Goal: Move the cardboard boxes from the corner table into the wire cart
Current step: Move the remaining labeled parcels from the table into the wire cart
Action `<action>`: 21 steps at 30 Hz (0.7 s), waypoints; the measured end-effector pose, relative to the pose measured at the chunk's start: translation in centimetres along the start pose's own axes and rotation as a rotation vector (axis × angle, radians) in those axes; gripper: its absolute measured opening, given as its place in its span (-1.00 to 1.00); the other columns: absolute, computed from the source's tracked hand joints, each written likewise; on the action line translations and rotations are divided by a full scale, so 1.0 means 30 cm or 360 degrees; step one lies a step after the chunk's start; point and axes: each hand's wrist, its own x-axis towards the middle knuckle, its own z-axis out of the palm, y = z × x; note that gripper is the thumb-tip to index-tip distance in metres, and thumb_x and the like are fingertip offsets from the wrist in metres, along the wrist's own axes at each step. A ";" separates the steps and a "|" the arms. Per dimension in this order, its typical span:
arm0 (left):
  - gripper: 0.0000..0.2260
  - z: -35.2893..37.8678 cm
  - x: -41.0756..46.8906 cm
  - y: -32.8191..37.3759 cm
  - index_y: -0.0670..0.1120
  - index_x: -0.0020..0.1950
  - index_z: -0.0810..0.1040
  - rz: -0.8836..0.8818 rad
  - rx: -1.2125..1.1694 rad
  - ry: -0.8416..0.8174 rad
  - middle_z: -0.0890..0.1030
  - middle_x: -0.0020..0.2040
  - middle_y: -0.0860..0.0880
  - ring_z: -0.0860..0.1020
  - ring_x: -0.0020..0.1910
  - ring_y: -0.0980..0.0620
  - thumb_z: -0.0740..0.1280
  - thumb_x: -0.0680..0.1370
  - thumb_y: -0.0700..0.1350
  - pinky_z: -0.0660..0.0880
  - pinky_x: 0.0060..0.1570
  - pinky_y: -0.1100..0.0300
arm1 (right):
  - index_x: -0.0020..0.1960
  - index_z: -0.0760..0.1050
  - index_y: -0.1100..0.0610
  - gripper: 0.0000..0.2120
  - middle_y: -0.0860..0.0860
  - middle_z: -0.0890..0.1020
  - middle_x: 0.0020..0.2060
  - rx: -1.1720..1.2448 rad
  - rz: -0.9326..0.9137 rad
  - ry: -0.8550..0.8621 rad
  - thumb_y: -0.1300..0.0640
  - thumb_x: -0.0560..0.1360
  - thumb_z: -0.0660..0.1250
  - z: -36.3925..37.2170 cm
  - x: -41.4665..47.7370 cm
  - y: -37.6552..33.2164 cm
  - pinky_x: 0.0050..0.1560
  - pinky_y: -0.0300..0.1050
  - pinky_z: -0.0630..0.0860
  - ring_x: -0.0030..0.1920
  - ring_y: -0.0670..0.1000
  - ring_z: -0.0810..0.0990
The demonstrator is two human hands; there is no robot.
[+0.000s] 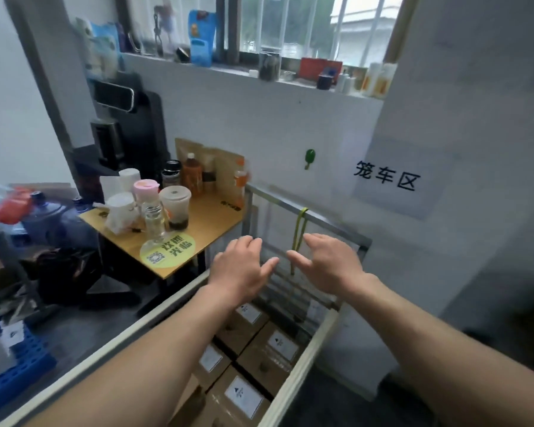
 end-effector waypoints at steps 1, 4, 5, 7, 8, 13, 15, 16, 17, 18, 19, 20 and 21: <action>-0.42 -0.002 -0.011 0.033 -0.05 0.52 0.32 0.0051 -0.0023 0.0002 0.38 0.50 -0.04 0.33 0.48 -0.04 0.11 0.63 0.28 0.40 0.37 -0.09 | 0.04 0.49 0.05 -0.47 0.06 0.64 0.11 -0.0015 0.0047 0.0014 -0.41 0.56 0.11 -0.022 -0.040 0.020 -0.05 0.00 0.46 0.15 0.13 0.59; -0.43 0.002 -0.041 0.137 -0.04 0.51 0.34 0.0214 -0.0087 -0.0006 0.41 0.48 -0.04 0.36 0.46 -0.04 0.12 0.63 0.29 0.40 0.34 -0.07 | 0.13 0.52 0.09 -0.42 0.07 0.64 0.17 -0.0051 0.0217 0.0040 -0.40 0.56 0.12 -0.089 -0.166 0.080 -0.03 0.00 0.46 0.17 0.13 0.58; -0.44 0.006 -0.048 0.171 -0.04 0.49 0.36 0.0259 -0.0106 -0.0004 0.43 0.46 -0.04 0.38 0.45 -0.04 0.13 0.62 0.29 0.42 0.32 -0.07 | 0.06 0.50 0.07 -0.46 0.08 0.64 0.14 -0.0057 0.0263 0.0057 -0.40 0.56 0.12 -0.109 -0.208 0.102 -0.09 -0.02 0.41 0.14 0.13 0.59; -0.43 0.015 -0.061 0.246 -0.03 0.48 0.37 0.0335 -0.0128 -0.0010 0.45 0.44 -0.04 0.40 0.43 -0.05 0.13 0.62 0.31 0.45 0.29 -0.07 | 0.00 0.46 0.04 -0.50 0.08 0.65 0.09 -0.0061 0.0361 0.0082 -0.40 0.56 0.12 -0.149 -0.291 0.146 -0.14 -0.04 0.34 0.08 0.13 0.59; -0.43 0.021 -0.069 0.285 -0.03 0.48 0.37 0.0371 -0.0128 -0.0016 0.46 0.43 -0.04 0.41 0.42 -0.05 0.13 0.61 0.31 0.47 0.27 -0.07 | 0.07 0.50 0.06 -0.46 0.08 0.65 0.11 -0.0071 0.0408 0.0090 -0.40 0.56 0.12 -0.170 -0.332 0.167 -0.13 -0.03 0.37 0.09 0.13 0.59; -0.42 0.050 -0.122 0.472 -0.03 0.44 0.40 0.0536 -0.0120 -0.0057 0.49 0.39 -0.04 0.45 0.37 -0.06 0.13 0.60 0.33 0.50 0.23 -0.07 | 0.29 0.51 0.13 -0.34 0.11 0.64 0.20 -0.0136 0.0617 0.0111 -0.41 0.57 0.09 -0.261 -0.528 0.266 0.06 0.05 0.55 0.16 0.15 0.60; -0.43 0.058 -0.141 0.538 -0.03 0.44 0.41 0.0594 -0.0126 -0.0085 0.49 0.39 -0.04 0.45 0.37 -0.07 0.12 0.60 0.32 0.49 0.24 -0.08 | 0.28 0.52 0.13 -0.34 0.11 0.65 0.17 -0.0143 0.0681 0.0134 -0.40 0.58 0.09 -0.286 -0.597 0.300 0.07 0.08 0.57 0.12 0.14 0.61; -0.44 0.062 -0.152 0.572 -0.03 0.44 0.41 0.0618 -0.0132 -0.0100 0.49 0.39 -0.04 0.45 0.37 -0.07 0.13 0.60 0.32 0.48 0.24 -0.08 | 0.26 0.53 0.13 -0.35 0.10 0.66 0.14 -0.0142 0.0711 0.0148 -0.40 0.58 0.10 -0.295 -0.631 0.317 0.06 0.08 0.57 0.09 0.13 0.62; -0.44 0.067 -0.164 0.605 -0.03 0.44 0.41 0.0640 -0.0136 -0.0117 0.49 0.39 -0.04 0.45 0.37 -0.07 0.13 0.60 0.32 0.47 0.24 -0.08 | 0.23 0.55 0.11 -0.37 0.09 0.67 0.10 -0.0145 0.0739 0.0161 -0.40 0.58 0.10 -0.305 -0.667 0.334 0.03 0.06 0.58 0.05 0.12 0.63; -0.44 0.074 -0.177 0.640 -0.03 0.43 0.41 0.0667 -0.0134 -0.0136 0.49 0.39 -0.04 0.45 0.37 -0.07 0.12 0.60 0.32 0.46 0.23 -0.08 | 0.18 0.56 0.09 -0.41 0.07 0.67 0.06 -0.0146 0.0765 0.0173 -0.39 0.58 0.11 -0.315 -0.704 0.351 -0.02 0.03 0.56 0.02 0.11 0.62; -0.44 0.083 -0.192 0.674 -0.03 0.43 0.42 0.0695 -0.0133 -0.0159 0.49 0.39 -0.05 0.44 0.37 -0.08 0.12 0.60 0.32 0.45 0.23 -0.08 | 0.15 0.57 0.06 -0.45 0.05 0.68 0.03 -0.0138 0.0790 0.0186 -0.38 0.58 0.13 -0.324 -0.742 0.369 -0.07 0.00 0.53 0.00 0.11 0.62; -0.43 0.092 -0.207 0.705 -0.03 0.44 0.41 0.0718 -0.0138 -0.0184 0.48 0.40 -0.05 0.43 0.38 -0.08 0.11 0.60 0.32 0.44 0.23 -0.07 | 0.13 0.57 0.04 -0.49 0.04 0.68 0.01 -0.0123 0.0808 0.0205 -0.37 0.58 0.15 -0.333 -0.778 0.385 -0.10 -0.02 0.49 0.00 0.11 0.63; -0.43 0.102 -0.222 0.738 -0.03 0.45 0.41 0.0740 -0.0143 -0.0209 0.47 0.41 -0.05 0.42 0.39 -0.08 0.11 0.60 0.32 0.43 0.23 -0.07 | 0.11 0.58 0.02 -0.53 0.03 0.68 -0.01 -0.0109 0.0827 0.0221 -0.35 0.58 0.17 -0.342 -0.817 0.402 -0.13 -0.04 0.44 0.01 0.12 0.63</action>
